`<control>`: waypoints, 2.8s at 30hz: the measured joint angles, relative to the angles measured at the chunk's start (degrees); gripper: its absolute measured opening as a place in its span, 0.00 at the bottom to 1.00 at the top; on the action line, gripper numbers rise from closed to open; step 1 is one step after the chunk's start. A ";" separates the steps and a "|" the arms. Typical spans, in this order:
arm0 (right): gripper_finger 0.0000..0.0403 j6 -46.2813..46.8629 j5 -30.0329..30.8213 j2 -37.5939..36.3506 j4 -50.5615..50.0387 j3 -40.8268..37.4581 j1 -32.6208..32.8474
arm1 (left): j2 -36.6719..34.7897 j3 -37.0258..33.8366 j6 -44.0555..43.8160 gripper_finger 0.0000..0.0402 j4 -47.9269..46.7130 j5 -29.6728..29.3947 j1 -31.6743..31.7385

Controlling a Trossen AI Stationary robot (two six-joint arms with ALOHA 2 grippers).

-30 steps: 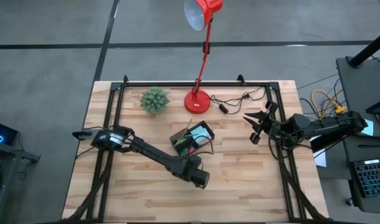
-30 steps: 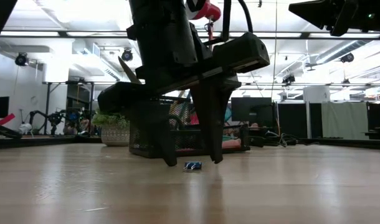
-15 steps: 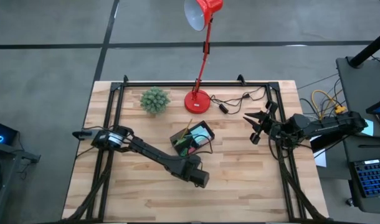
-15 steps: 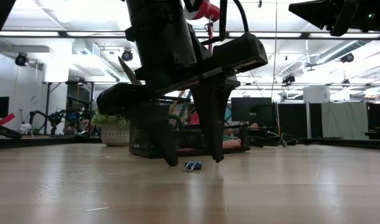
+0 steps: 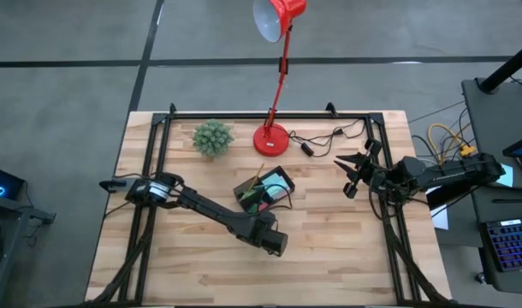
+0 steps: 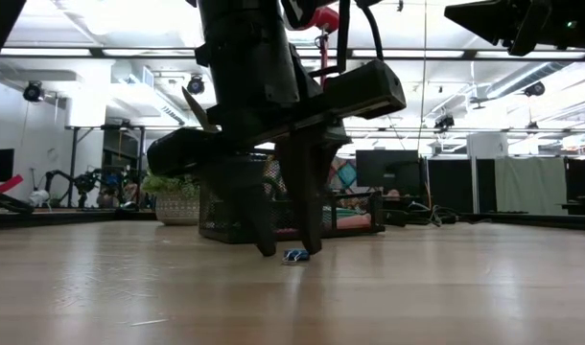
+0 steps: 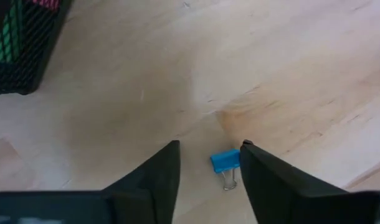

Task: Pick and place office supplies into organizer
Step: Put the blue binder clip into the black desk organizer

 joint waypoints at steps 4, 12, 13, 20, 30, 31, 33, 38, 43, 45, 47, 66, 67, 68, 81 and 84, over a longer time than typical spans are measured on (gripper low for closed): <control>0.13 0.00 0.00 0.00 0.00 0.02 0.00 | 0.00 0.00 0.37 0.30 0.17 0.66 -0.02; 0.13 0.00 0.02 0.00 0.00 0.00 0.00 | 0.00 -0.07 0.97 0.19 1.11 3.37 0.00; 0.13 0.00 0.02 0.00 0.00 0.00 -0.01 | 0.00 -0.07 1.08 0.18 1.21 3.93 0.00; 0.13 0.00 0.02 0.00 0.00 0.00 0.01 | -0.11 0.00 4.48 0.13 1.63 8.04 0.02; 0.13 0.00 0.03 0.02 0.00 0.00 0.00 | -1.68 -0.22 8.11 0.12 0.11 11.88 0.02; 0.13 0.00 0.02 0.00 0.00 0.00 0.01 | -1.89 -0.16 8.19 0.12 0.08 11.69 0.01; 0.13 0.00 0.02 0.02 0.00 0.00 0.01 | -2.26 -0.13 8.44 0.12 -0.47 11.61 0.00; 0.13 0.00 0.02 0.00 0.00 0.00 0.00 | -2.54 -0.30 8.55 0.12 -2.95 11.55 0.16; 0.13 0.00 0.03 0.01 -0.02 0.00 0.01 | -2.54 -0.35 8.59 0.12 -4.06 11.21 0.15; 0.13 0.00 0.02 0.01 -0.01 0.00 0.00 | -2.63 -0.05 9.60 0.12 -3.89 11.13 0.15; 0.13 0.00 0.03 0.01 -0.01 0.00 0.00 | -2.77 0.32 9.91 0.12 -3.84 10.81 0.17; 0.13 0.00 0.02 0.01 -0.01 0.00 0.01 | -2.88 7.81 18.87 0.12 -3.60 -2.56 0.82; 0.13 0.00 0.03 0.01 -0.01 0.00 0.01 | -2.89 8.46 20.04 0.12 -3.98 -3.72 0.89; 0.13 0.00 0.02 0.00 0.00 0.00 -0.01 | -2.89 9.09 21.14 0.12 -4.57 -5.08 0.94; 0.13 0.00 0.02 0.01 0.00 0.00 0.00 | -2.97 10.62 29.00 0.12 -14.62 -16.40 2.87; 0.13 0.00 0.02 0.00 0.00 0.00 0.01 | -2.97 10.62 29.68 0.12 -17.28 -17.79 3.28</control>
